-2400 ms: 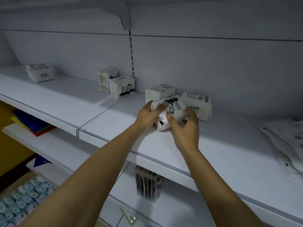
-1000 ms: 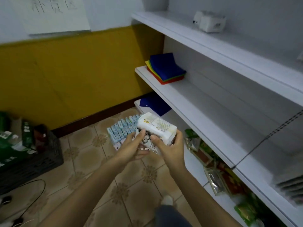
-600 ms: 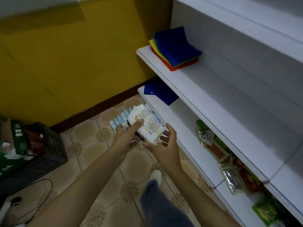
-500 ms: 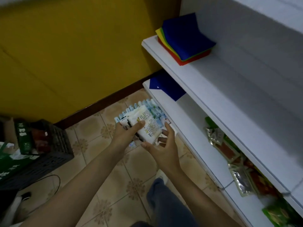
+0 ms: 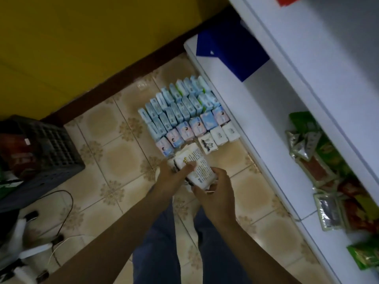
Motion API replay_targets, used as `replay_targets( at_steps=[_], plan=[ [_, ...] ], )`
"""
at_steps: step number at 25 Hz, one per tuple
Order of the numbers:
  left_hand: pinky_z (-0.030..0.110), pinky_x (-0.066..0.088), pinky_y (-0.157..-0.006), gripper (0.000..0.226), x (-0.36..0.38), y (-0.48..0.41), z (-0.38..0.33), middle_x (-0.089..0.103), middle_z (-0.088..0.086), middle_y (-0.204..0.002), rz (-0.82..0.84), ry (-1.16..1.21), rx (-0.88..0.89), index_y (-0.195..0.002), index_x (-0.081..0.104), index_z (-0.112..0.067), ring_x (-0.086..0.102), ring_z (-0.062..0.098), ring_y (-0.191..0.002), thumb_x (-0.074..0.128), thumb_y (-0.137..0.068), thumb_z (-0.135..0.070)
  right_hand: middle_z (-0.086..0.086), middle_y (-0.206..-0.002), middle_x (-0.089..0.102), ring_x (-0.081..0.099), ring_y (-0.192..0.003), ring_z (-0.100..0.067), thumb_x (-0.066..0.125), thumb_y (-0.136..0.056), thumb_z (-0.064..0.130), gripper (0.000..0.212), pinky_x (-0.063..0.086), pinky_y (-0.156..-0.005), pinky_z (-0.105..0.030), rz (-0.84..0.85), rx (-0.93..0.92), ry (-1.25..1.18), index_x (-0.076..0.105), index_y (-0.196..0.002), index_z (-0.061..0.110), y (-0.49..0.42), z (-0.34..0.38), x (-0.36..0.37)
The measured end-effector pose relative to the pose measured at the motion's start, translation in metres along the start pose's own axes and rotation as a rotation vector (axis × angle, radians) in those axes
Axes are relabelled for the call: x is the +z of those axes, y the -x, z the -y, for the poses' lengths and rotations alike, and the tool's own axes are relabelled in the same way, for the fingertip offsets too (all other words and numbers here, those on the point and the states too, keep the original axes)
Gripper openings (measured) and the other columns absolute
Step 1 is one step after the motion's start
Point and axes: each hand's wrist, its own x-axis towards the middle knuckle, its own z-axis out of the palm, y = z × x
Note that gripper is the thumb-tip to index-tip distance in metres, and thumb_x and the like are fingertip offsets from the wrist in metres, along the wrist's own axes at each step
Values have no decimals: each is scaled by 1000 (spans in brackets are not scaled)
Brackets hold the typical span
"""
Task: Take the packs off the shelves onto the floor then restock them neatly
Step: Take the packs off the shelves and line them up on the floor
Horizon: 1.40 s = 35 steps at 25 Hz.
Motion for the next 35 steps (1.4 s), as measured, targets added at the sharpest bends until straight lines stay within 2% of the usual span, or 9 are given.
replay_targets(
  at_steps=[4,7,10,16,21,25,29,31,35],
  plan=[
    [18,54,-54,24,10,-104,52,68,19,-107,39,-7,-131,-110,63,4,71,24,-80,64,-87,2,20,-114,49,60,-96,-6,81,-72,35,67,57,-73,-26,23,93,56,40,-125,40,-76,-64,26],
    [25,58,-57,30,9,-189,92,69,17,-107,-4,31,-251,-111,62,6,69,25,-85,70,-83,0,3,-110,61,66,-90,-17,80,-75,33,76,55,-65,-27,-14,456,-128,37,-137,24,-145,-114,59],
    [30,58,-66,29,9,-271,126,70,17,-105,59,-79,-272,-109,64,1,70,24,-85,72,-82,-4,-10,-96,69,68,-74,-19,75,-82,26,31,56,-57,-25,-69,727,-383,58,-105,14,-215,-159,95],
    [25,50,-58,36,16,-407,191,62,4,-99,149,-286,-286,-122,56,-9,61,22,-96,67,-88,-15,-10,-97,67,69,-84,-30,74,-82,27,29,55,-84,-49,-145,696,-267,54,-100,14,-329,-254,165],
    [3,46,-55,29,27,-456,217,55,1,-104,273,-424,-233,-118,51,-10,52,11,-97,56,-92,1,-15,-112,66,65,-94,-27,70,-84,15,29,52,-92,-45,-297,776,-381,55,-109,16,-378,-312,193],
    [7,43,-57,40,21,-455,211,53,8,-122,296,-555,-227,-125,43,-10,53,11,-97,61,-90,-6,-14,-122,60,59,-100,-23,59,-90,7,49,47,-100,-40,-232,827,-518,43,-137,10,-372,-295,182],
    [37,40,-106,65,11,-417,166,43,11,-145,365,-704,-198,-145,33,-10,44,26,-131,65,-89,-17,-8,-115,61,57,-107,-24,63,-90,24,51,45,-95,-33,-91,698,-206,44,-135,13,-335,-236,139],
    [40,36,-109,69,8,-387,132,43,6,-146,390,-818,-79,-149,27,-14,44,24,-132,64,-90,-21,-8,-128,57,54,-117,-25,64,-89,32,57,42,-96,-33,-27,513,101,40,-138,15,-314,-197,108],
    [42,27,-113,75,2,-307,33,28,6,-156,331,-1395,494,-153,15,-17,26,24,-142,56,-92,-33,-7,-146,40,41,-131,-27,62,-87,44,76,36,-104,-40,76,103,699,25,-148,18,-266,-102,42]
  ],
)
